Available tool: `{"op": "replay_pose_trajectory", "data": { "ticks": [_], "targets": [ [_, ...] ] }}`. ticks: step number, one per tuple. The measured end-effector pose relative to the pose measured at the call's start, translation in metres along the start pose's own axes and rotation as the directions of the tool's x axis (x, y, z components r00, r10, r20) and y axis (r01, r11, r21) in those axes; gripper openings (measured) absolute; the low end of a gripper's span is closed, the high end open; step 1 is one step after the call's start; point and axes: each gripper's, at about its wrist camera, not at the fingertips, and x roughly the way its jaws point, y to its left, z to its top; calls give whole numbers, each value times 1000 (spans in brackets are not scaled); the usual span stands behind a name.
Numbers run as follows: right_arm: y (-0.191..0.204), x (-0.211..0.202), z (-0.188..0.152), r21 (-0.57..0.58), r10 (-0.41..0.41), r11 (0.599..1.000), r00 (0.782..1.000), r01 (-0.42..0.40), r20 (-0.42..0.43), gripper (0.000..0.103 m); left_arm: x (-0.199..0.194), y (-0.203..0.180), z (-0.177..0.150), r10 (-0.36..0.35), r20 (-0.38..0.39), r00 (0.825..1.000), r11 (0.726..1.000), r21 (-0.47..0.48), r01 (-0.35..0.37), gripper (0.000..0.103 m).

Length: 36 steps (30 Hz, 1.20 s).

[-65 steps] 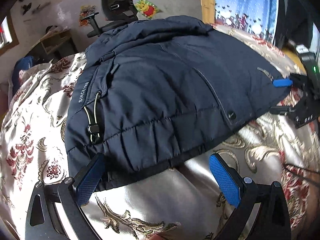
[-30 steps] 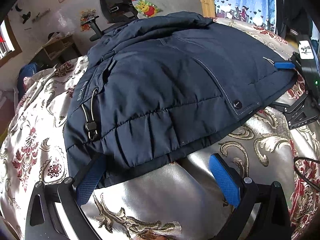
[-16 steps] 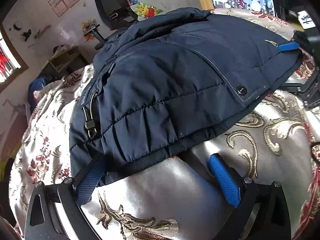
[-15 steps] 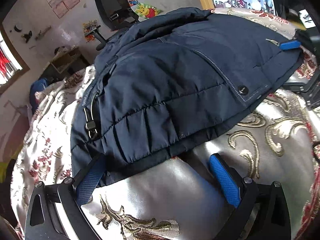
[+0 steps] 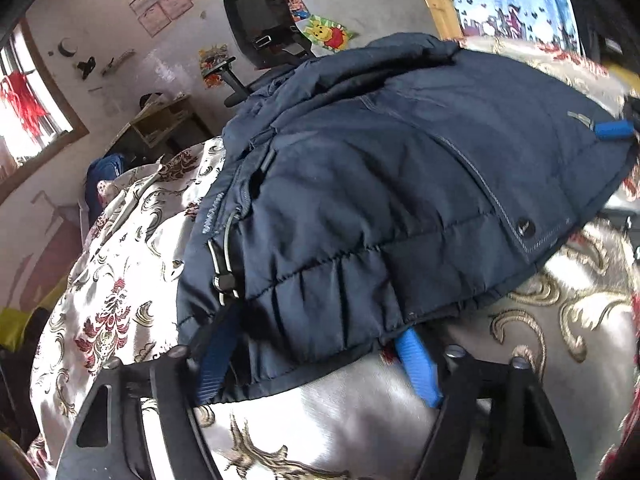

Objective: Fold large clothes

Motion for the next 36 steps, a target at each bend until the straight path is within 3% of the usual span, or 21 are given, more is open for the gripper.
{"op": "replay_pose_trajectory", "data": {
  "ticks": [7, 11, 14, 17, 21, 30, 36],
  "targets": [
    [11, -4, 1, -37, -49, 998, 999, 49, -7, 83, -6, 2, 14, 11, 59, 998, 997, 73, -16, 48],
    [-1, -2, 5, 47, -44, 998, 998, 46, -51, 47, -9, 2, 23, 16, 92, 996, 994, 102, -26, 41],
    [-20, -9, 9, 161, 4, 987, 999, 4, -53, 28, -10, 9, 31, -7, 86, 996, 997, 74, 1, 32],
    [-42, -19, 20, 277, 70, 959, 996, -55, -48, 16, -10, 18, 38, -44, 65, 997, 998, 43, 41, 26],
    [-69, -39, 37, 383, 97, 919, 995, -92, 7, 12, -11, 34, 48, -111, 43, 993, 994, 7, 111, 17],
    [-133, -58, 67, 509, 134, 840, 981, -186, 138, 11, -34, 68, 92, -110, 120, 987, 987, -104, 122, 11],
    [-159, -79, 78, 569, 67, 795, 962, -211, 263, 8, -43, 91, 118, -99, 153, 983, 972, -197, 129, 9]
  ]
}}
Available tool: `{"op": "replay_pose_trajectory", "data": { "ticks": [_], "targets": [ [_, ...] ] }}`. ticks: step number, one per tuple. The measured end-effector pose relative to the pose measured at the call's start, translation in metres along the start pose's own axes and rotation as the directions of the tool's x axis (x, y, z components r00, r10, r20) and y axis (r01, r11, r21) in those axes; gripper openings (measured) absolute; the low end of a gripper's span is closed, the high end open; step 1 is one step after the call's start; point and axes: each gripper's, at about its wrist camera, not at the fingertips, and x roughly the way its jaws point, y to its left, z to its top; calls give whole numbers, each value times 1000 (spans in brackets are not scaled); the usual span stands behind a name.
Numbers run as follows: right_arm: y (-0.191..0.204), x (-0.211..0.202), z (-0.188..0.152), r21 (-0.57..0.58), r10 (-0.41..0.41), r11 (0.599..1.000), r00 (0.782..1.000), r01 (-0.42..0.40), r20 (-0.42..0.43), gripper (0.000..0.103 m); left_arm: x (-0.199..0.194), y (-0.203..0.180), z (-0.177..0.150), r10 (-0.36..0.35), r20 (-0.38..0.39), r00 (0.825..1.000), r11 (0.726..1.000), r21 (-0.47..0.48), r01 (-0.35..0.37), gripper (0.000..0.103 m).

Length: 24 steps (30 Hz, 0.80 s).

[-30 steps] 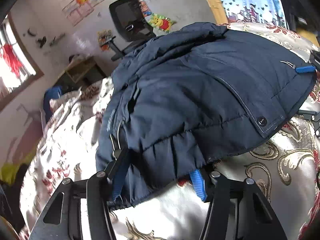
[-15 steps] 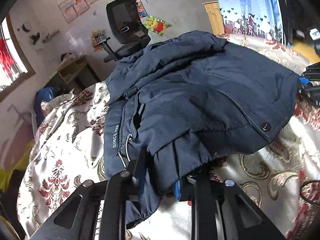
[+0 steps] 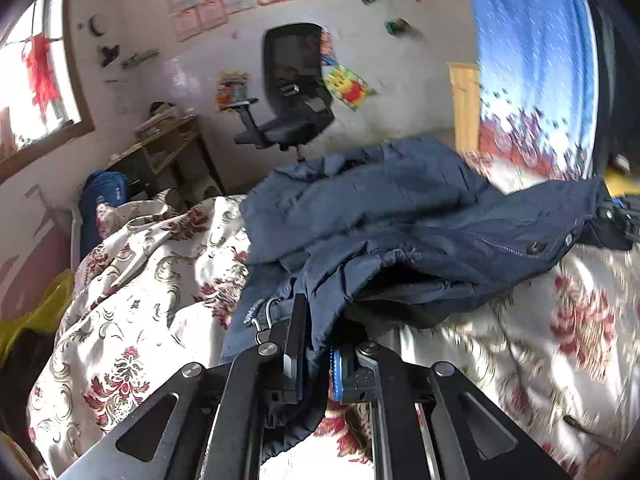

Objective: Fold large clothes
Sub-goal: 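Close both tools on the jacket hem, then lift the hem with both tools and fold it over the jacket body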

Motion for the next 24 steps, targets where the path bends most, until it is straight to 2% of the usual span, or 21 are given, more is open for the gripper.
{"op": "replay_pose_trajectory", "data": {
  "ticks": [4, 10, 19, 24],
  "targets": [
    [14, -19, 14, -29, 0, 1000, 996, 2, 86, 6, -11, 11, 13, 40, 63, 997, 998, -42, -38, 8],
    [24, -51, 35, -45, 12, 999, 980, -4, 197, 5, -36, 26, 26, 47, 141, 989, 996, -84, -35, 7],
    [37, -99, 57, -69, 27, 998, 950, -5, 310, 5, -77, 36, 43, 31, 225, 974, 999, -51, -20, 7],
    [43, -114, 79, -116, 26, 993, 945, 13, 326, 5, -84, 38, 56, 42, 259, 965, 999, 3, -44, 7]
  ]
}}
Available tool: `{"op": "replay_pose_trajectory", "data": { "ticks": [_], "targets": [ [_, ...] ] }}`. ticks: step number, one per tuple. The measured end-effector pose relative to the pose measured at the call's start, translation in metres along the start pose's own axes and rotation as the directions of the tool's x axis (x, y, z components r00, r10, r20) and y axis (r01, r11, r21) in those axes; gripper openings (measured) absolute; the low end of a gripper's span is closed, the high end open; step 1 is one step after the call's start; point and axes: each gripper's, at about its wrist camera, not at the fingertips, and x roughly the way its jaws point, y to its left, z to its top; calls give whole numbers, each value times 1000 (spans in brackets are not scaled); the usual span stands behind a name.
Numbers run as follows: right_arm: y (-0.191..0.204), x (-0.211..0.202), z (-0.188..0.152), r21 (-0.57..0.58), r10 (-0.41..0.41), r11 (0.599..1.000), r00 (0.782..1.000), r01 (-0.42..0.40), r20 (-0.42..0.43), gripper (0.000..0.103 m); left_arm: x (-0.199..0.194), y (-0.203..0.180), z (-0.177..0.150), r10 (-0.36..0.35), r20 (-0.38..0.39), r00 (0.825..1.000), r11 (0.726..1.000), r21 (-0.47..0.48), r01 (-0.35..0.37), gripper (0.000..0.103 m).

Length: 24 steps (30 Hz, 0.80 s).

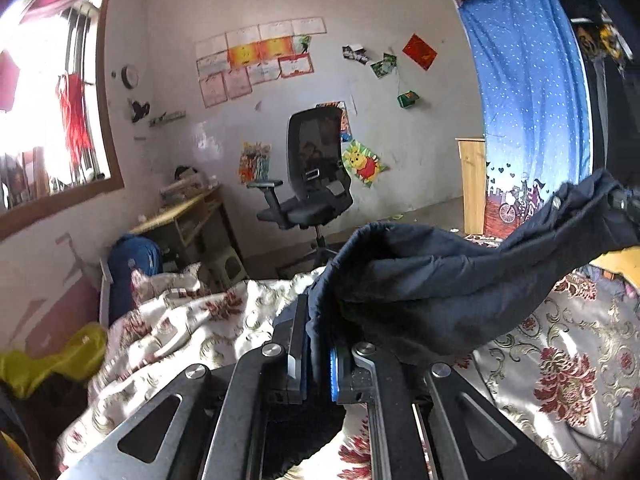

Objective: Fold large clothes
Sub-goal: 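Lift the hem with both tools and fold it over the jacket body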

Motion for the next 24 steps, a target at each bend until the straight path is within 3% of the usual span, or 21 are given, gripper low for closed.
{"op": "replay_pose_trajectory", "data": {
  "ticks": [3, 9, 14, 19, 22, 24],
  "targets": [
    [-3, 19, 15, -34, -2, 999, 1000, 2, -19, 5, 14, -2, 9, 18, -8, 1000, 1000, 22, -18, 7],
    [-13, 81, 48, -83, -17, 997, 994, 8, -109, 5, 61, 4, 28, 37, -74, 997, 997, -67, -42, 7],
    [-12, 142, 73, -157, -73, 987, 972, 38, -221, 5, 109, 9, 39, 67, -115, 991, 991, -111, -79, 7],
    [-12, 195, 77, -175, -123, 981, 965, 83, -231, 5, 159, 10, 50, 108, -170, 979, 984, -125, -131, 7],
    [-16, 219, 62, -135, -139, 984, 973, 115, -182, 5, 191, 6, 54, 128, -207, 970, 980, -124, -156, 7],
    [-17, 231, 50, -130, -157, 982, 976, 137, -154, 5, 206, -2, 53, 168, -191, 967, 977, -100, -189, 7]
  ]
}}
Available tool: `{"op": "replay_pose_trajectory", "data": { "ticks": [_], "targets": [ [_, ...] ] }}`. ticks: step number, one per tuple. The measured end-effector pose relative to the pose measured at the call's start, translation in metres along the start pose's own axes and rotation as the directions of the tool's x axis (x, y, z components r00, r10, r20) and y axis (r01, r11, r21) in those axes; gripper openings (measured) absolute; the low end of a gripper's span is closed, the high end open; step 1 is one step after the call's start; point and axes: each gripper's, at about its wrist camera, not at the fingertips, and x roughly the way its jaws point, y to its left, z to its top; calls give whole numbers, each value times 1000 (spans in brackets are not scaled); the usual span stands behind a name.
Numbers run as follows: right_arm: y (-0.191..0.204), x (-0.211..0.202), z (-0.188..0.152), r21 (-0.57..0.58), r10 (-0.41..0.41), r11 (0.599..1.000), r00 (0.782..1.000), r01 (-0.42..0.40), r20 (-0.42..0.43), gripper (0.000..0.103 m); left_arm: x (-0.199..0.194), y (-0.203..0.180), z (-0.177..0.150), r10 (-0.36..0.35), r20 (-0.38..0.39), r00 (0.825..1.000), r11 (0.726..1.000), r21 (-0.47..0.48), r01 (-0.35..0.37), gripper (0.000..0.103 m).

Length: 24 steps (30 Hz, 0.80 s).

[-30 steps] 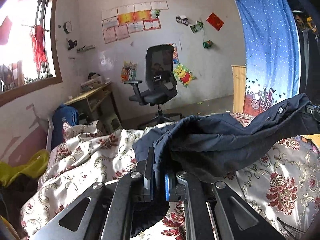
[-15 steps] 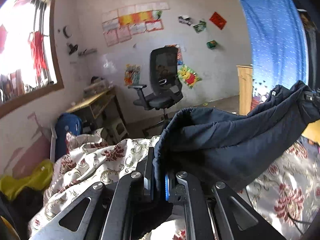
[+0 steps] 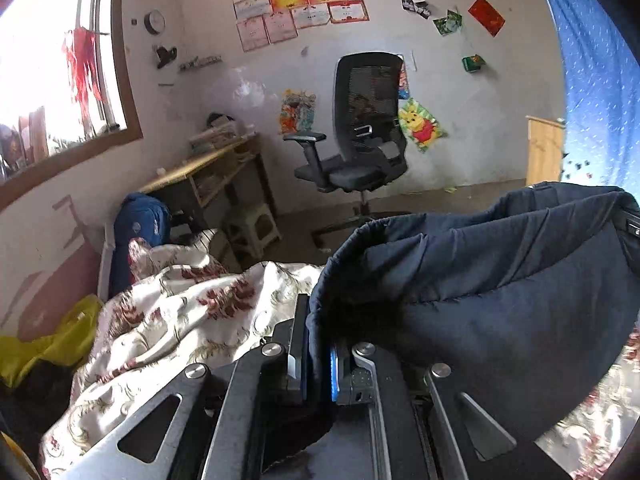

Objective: Fold large clothes
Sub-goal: 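Lift the hem with both tools and fold it over the jacket body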

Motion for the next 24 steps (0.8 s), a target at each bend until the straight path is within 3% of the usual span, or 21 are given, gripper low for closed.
{"op": "replay_pose_trajectory", "data": {
  "ticks": [6, 12, 24],
  "targets": [
    [4, 51, -7, 8, -35, 999, 999, 35, -6, 5, 33, -18, -2, 42, 28, 999, 999, -18, -42, 7],
    [12, 95, -9, -15, -66, 998, 998, 65, -20, 5, 81, -29, 5, 71, -13, 997, 995, -64, -72, 7],
    [19, 154, -30, -17, -82, 997, 994, 81, -71, 5, 141, -53, -5, 100, -45, 994, 995, -25, -101, 7]
  ]
}}
